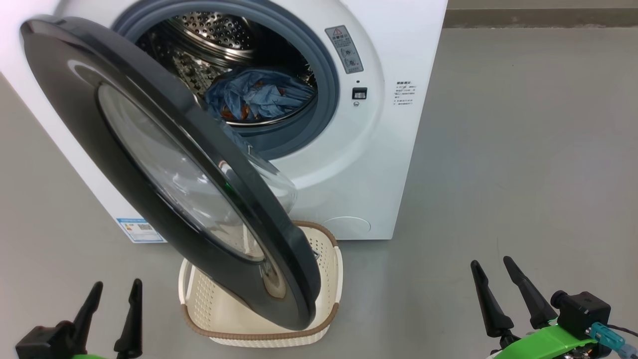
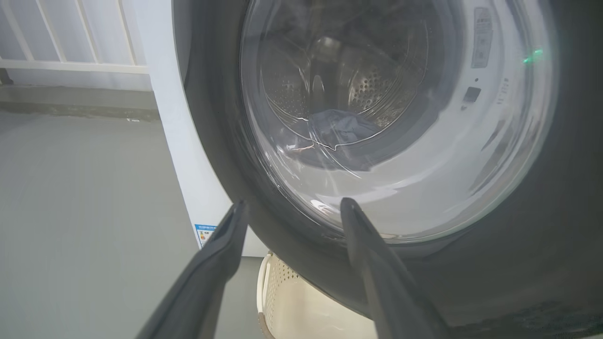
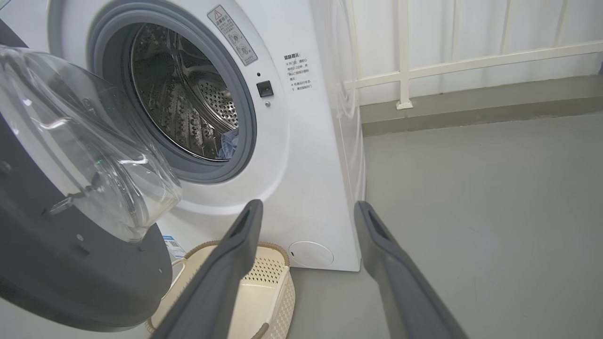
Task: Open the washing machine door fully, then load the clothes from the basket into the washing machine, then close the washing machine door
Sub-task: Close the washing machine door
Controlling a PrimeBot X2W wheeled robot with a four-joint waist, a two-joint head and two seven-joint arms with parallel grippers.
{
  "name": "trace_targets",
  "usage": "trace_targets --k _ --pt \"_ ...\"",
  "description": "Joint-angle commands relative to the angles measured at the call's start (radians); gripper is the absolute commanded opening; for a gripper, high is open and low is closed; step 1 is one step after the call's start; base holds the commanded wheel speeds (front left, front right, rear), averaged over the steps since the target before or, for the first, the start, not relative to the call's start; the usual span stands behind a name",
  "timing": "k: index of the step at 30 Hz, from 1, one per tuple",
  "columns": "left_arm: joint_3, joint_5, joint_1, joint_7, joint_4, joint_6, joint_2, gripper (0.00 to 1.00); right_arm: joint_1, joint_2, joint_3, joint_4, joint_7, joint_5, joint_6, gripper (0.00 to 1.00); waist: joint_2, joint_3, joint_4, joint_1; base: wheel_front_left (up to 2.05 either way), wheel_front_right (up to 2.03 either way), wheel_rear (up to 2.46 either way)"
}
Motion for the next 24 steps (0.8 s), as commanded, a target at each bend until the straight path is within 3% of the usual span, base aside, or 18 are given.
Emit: trace_targets --k 1,10,24 --pt "0.048 0.015 -0.013 -0.013 -0.034 -0.003 0.012 1.0 -0.019 -0.007 0.018 -0.027 -0.005 -0.002 0.002 1.0 0.0 -0.001 0.0 0.0 0.0 0.0 0.0" --pt "0.098 0.122 0.043 -0.013 -0.099 -0.003 -0.056 1.0 -0.018 -0.006 0.023 -0.025 -0.005 -0.002 0.002 1.0 0.0 -0.005 -0.001 0.0 0.0 0.0 0.0" --pt "0.079 0.143 0.055 -0.014 -0.093 -0.003 -0.058 1.0 -0.013 -0.01 0.024 -0.025 -0.005 -0.004 0.002 1.0 0.0 -0.01 0.009 0.0 0.0 0.0 0.0"
